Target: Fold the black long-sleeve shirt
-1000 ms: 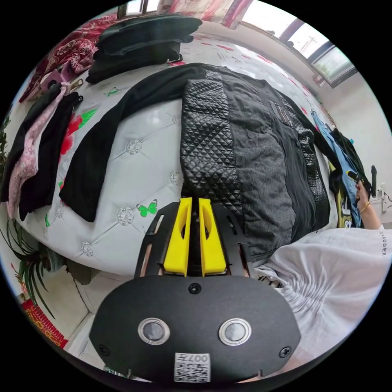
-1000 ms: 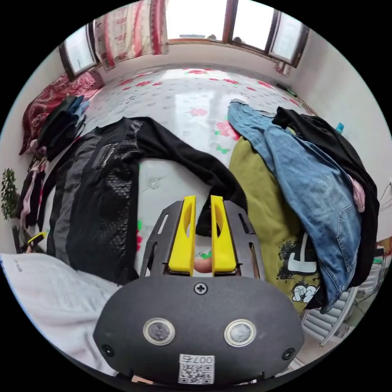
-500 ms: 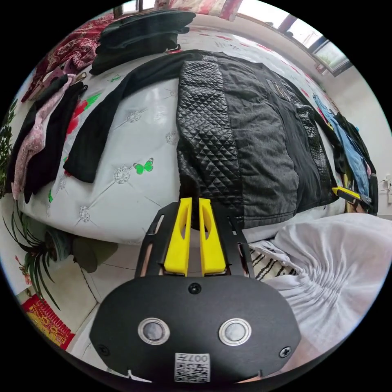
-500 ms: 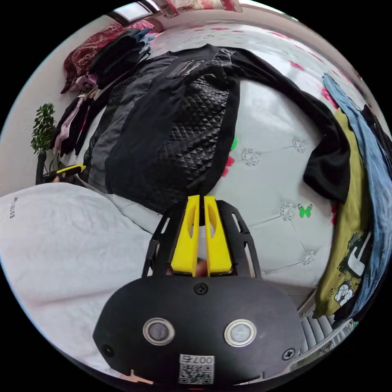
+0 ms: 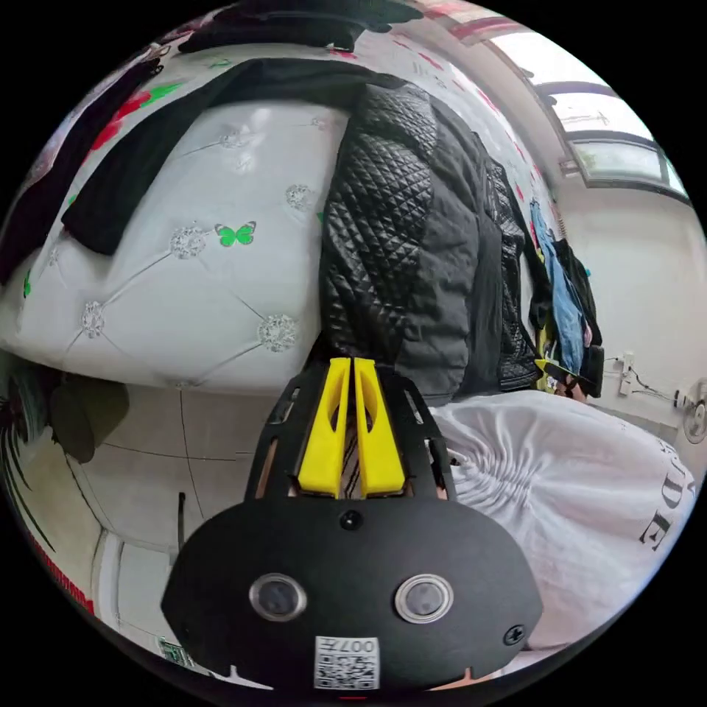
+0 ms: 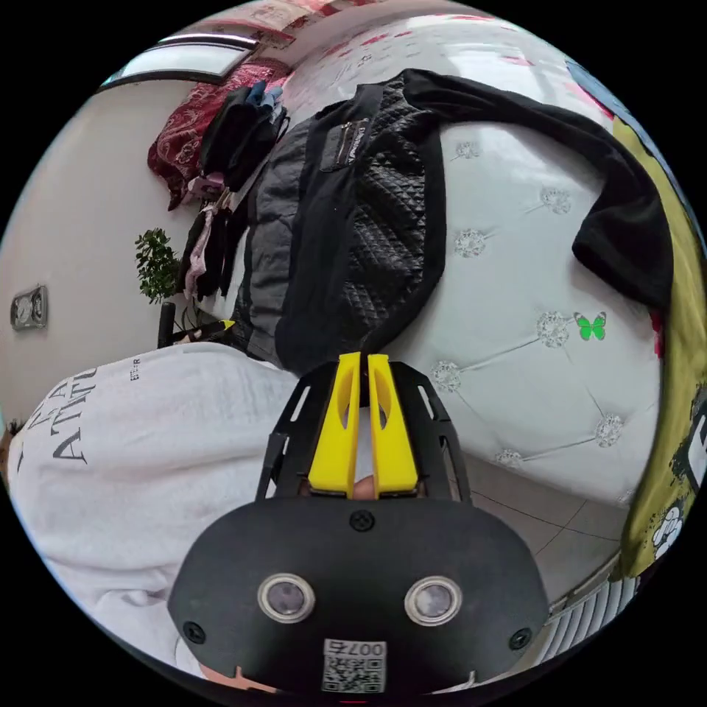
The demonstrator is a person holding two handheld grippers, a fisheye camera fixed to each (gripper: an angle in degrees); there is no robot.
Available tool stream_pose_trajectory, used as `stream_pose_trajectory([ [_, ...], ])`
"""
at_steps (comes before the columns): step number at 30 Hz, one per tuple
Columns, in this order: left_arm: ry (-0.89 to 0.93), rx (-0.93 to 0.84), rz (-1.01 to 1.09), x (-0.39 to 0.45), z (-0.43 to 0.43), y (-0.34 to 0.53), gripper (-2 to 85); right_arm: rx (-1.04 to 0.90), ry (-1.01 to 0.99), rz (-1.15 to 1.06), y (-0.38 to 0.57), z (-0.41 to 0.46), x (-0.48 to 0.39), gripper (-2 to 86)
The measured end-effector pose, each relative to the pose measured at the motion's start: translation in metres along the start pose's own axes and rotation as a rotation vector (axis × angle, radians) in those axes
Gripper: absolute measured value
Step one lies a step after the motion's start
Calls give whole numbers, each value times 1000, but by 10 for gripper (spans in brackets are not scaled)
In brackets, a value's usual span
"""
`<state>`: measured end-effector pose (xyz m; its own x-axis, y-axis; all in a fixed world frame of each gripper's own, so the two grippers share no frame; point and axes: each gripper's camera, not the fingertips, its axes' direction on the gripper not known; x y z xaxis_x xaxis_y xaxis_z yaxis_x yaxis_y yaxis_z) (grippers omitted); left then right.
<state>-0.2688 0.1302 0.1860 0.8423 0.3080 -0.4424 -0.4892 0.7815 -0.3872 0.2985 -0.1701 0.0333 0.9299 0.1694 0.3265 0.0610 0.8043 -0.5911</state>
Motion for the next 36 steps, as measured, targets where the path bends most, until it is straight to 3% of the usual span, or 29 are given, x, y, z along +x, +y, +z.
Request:
stream_pose_trajectory([
  [2, -95, 1, 64, 14, -14, 0, -10, 76, 2, -85, 1, -23, -13, -2],
  [4, -173, -58, 79, 15, -3, 3, -9, -11, 157, -67, 4, -10, -6, -2],
  [6, -80, -93, 21, 1, 23, 9, -9, -187, 262, -5, 12, 30, 15, -2],
  [8, 5, -88, -70, -8, 39, 15, -8, -205, 251, 127, 23, 54, 37, -1],
  [11, 1, -31, -67, 2, 30, 22, -2, -159, 271, 124, 26, 53, 28, 0],
  [15, -162, 33, -1, 23, 2, 27, 27, -156, 399, 88, 29, 45, 12, 2],
  [21, -421, 191, 11, 31, -45, 1, 87, 43, 435, 104, 27, 13, -10, -2],
  [30, -778, 93, 122, 22, -50, -112, 74, 44, 400, -34, -20, 67, -86, -3],
  [33, -830, -19, 137, 10, -38, -140, 77, 15, 378, -53, -31, 89, -107, -3],
  [36, -839, -90, 170, 5, -34, -154, 23, -1, 370, -59, -34, 105, -125, -2],
])
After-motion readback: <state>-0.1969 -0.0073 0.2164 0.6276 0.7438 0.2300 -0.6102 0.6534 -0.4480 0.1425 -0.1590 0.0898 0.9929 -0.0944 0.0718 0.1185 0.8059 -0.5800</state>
